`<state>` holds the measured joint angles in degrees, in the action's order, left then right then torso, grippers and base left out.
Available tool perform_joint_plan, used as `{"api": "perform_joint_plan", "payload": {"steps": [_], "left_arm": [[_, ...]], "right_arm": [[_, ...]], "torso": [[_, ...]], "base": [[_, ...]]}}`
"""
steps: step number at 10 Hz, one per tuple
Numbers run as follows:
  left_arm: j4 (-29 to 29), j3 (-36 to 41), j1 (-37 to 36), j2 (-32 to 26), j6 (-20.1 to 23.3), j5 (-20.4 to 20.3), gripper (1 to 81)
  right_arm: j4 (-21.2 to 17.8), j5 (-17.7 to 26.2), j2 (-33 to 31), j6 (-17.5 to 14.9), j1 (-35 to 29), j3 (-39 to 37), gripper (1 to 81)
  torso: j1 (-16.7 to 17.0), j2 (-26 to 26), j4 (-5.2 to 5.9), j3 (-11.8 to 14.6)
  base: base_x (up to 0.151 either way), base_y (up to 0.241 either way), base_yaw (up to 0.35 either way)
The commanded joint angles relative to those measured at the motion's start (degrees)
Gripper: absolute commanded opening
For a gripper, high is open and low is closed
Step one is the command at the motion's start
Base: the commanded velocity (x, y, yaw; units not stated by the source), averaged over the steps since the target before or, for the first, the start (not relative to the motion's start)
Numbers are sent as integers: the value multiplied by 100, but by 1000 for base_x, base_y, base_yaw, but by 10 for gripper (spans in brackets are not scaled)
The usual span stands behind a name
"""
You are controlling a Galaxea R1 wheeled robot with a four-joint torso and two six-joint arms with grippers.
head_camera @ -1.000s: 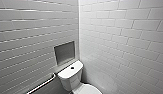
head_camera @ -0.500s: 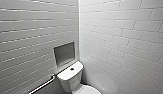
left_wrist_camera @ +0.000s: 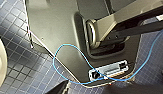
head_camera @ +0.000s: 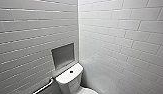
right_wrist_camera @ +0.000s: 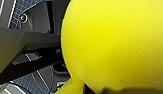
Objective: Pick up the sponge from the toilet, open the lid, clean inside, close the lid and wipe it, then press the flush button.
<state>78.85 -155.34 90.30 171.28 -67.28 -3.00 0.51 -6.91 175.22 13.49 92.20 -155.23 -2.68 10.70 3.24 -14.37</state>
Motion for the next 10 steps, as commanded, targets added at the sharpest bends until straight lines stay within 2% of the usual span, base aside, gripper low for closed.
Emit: {"api": "perform_joint_plan", "payload": {"steps": [1,3,5,6,8,9,10], "left_arm": [[8,4,-121,-23,31,230,811],[8,4,-121,-14,31,230,811],[8,4,-121,-14,31,230,811],[8,4,-121,-23,31,230,811],[8,4,-121,-23,31,230,811],[8,4,-121,-23,40,230,811],[8,4,-121,-23,31,230,811]], "right_arm": [[46,506,68,-22,-135,65,10],[19,735,51,21,-118,73,10],[107,762,-10,-118,-197,64,10],[-16,797,-63,-514,-223,109,10],[-614,735,-89,-1323,-188,240,10],[-833,735,-81,-1578,-188,240,10],[-921,735,-89,-1631,-188,214,10]], "torso": [[0,0,0,0],[0,0,0,0],[0,0,0,0],[-2,0,0,0],[-2,0,0,0],[0,0,0,0],[0,0,0,0]], "base": [[113,0,0],[113,0,0],[113,0,0],[100,0,0],[94,0,0],[93,0,0],[93,0,0]]}}
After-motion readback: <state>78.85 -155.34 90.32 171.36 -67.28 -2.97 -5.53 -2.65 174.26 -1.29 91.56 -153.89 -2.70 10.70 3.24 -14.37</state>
